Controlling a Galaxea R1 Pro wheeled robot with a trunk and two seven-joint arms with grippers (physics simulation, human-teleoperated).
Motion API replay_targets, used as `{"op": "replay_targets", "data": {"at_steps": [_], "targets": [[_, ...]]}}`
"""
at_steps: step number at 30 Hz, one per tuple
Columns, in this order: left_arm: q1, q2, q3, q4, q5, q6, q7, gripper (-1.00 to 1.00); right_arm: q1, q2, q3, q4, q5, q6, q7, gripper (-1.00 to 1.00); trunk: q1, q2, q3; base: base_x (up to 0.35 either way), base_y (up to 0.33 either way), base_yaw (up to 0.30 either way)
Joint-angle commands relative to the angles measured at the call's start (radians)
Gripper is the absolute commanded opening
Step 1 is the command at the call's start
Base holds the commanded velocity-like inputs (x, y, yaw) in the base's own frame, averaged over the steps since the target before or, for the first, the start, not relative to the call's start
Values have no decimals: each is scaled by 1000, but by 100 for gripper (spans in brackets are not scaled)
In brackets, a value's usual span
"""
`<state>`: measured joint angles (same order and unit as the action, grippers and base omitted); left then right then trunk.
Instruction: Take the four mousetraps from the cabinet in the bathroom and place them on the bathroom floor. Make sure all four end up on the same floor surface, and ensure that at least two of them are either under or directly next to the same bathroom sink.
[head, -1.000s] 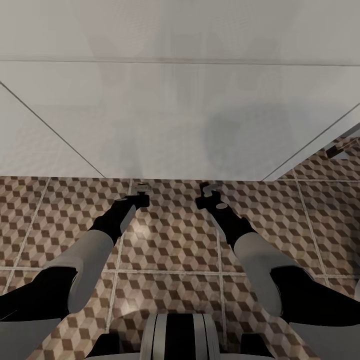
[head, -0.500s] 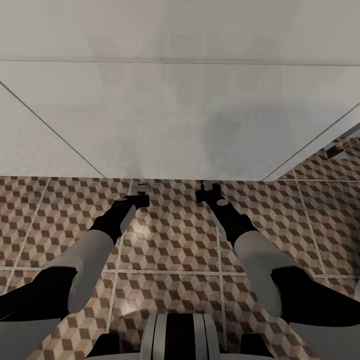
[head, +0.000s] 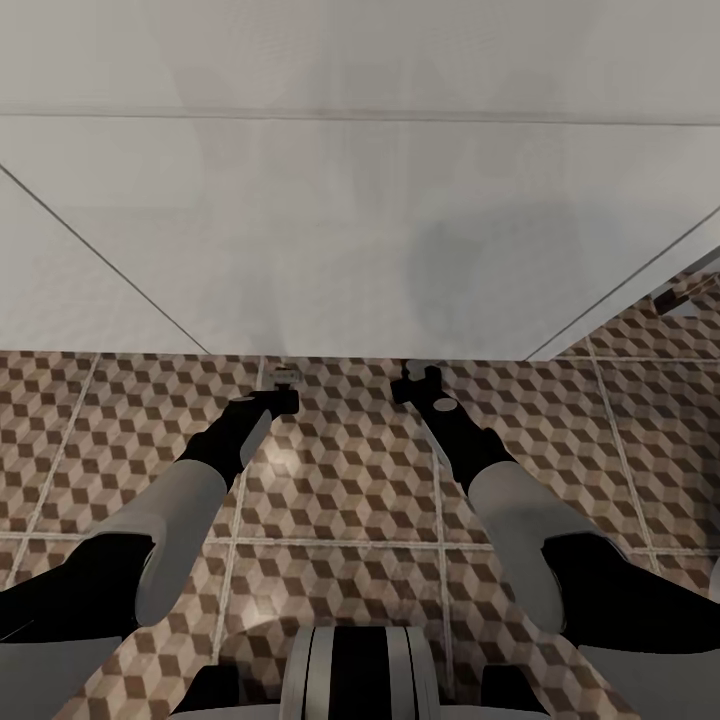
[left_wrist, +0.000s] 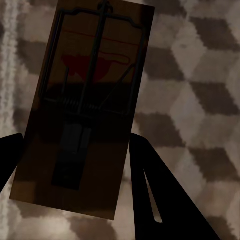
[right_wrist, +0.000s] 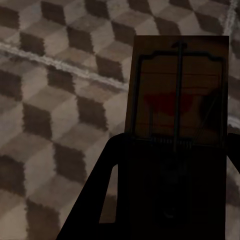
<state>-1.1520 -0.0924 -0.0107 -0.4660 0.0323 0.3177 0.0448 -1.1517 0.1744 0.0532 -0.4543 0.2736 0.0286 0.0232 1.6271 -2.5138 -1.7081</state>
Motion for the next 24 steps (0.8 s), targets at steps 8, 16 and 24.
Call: {"op": "replay_targets", "data": {"at_steps": [8, 16, 24], "targets": [[0, -1, -2, -2, 0, 6, 6, -100, 0, 0, -1, -1, 10, 2, 4, -100, 2, -1, -17, 0, 0, 0], [0, -1, -2, -2, 0, 6, 6, -100, 0, 0, -3, -1, 10, 1, 4, -100, 5, -3, -48, 0, 0, 0], [0, -1, -2, -2, 0, 5, 6, -100, 0, 0, -3, -1, 10, 0, 4, -100, 5, -3, -48, 0, 0, 0]]}}
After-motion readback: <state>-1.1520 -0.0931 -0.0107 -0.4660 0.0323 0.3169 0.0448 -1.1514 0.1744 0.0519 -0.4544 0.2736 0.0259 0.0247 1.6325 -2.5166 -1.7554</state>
